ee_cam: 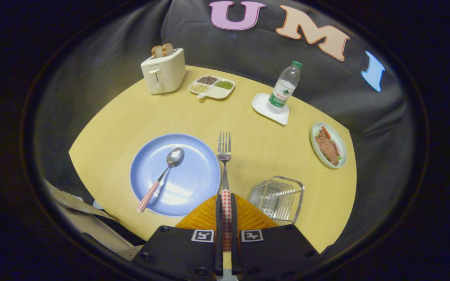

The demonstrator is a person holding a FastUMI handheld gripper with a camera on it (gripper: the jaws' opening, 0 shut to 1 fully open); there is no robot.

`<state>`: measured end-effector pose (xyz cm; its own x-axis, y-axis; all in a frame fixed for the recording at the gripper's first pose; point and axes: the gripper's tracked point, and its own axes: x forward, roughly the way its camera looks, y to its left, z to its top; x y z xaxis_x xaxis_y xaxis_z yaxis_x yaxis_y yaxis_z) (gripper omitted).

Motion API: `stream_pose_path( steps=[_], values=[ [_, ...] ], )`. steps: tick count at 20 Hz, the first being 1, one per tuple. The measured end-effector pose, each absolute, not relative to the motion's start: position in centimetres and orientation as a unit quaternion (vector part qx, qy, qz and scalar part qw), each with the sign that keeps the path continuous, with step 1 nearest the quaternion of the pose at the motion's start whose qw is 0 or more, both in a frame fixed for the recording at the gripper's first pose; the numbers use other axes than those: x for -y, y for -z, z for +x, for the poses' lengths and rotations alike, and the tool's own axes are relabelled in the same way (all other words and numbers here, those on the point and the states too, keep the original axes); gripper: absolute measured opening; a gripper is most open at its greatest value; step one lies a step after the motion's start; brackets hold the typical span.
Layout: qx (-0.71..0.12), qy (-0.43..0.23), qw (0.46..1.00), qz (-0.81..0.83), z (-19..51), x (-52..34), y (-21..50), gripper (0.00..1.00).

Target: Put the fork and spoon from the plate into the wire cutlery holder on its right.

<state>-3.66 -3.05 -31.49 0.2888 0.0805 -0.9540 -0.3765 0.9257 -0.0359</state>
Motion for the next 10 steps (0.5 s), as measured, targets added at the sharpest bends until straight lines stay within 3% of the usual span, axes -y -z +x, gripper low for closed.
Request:
stream_pose_path(
  steps=[10],
  values=[
    [-0.605,-0.131,0.762,-0.190,-3.2,10.7,28.4,0.11]
  ],
)
